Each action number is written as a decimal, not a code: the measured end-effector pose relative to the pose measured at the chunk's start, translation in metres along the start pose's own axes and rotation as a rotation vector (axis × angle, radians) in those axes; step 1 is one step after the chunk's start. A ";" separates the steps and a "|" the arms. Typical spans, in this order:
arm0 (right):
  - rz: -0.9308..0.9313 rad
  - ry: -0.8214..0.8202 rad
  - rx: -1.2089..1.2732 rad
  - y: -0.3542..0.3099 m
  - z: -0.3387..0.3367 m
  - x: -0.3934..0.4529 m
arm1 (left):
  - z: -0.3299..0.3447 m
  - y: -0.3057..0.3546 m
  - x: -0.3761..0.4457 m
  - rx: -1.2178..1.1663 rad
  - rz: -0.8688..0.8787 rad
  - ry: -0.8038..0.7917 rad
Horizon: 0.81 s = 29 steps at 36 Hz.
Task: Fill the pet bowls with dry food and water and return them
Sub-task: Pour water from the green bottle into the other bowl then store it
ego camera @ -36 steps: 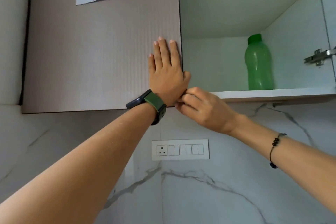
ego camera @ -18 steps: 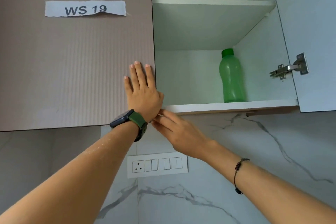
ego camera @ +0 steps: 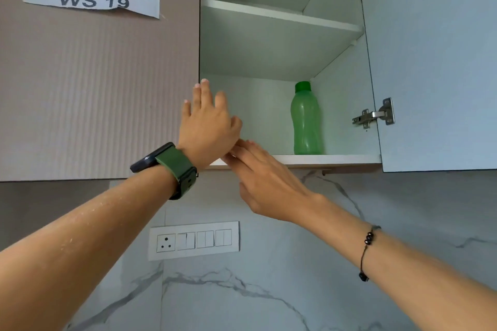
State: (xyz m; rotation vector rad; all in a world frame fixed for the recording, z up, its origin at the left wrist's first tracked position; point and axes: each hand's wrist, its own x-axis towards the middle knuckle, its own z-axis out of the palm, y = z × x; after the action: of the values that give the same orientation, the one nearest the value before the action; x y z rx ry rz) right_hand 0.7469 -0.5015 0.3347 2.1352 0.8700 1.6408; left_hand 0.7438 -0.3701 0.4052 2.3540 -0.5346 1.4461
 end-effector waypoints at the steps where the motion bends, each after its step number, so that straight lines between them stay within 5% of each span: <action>1: 0.022 0.025 -0.023 0.006 -0.011 -0.004 | -0.002 0.011 0.001 -0.040 0.029 0.008; 15: 0.514 0.151 -0.643 0.094 -0.197 -0.103 | -0.034 0.238 0.006 -0.634 0.636 0.205; 25: 0.785 0.113 -0.957 0.099 -0.307 -0.195 | -0.066 0.396 -0.016 -0.848 0.947 0.289; 29: 0.901 0.133 -0.906 0.093 -0.334 -0.215 | -0.079 0.434 -0.020 -0.821 1.011 0.324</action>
State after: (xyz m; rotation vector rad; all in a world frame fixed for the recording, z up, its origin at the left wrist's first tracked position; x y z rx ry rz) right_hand 0.4220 -0.7477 0.3240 1.7614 -0.8543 1.9738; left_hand 0.4680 -0.7115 0.4557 1.1556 -1.9284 1.4450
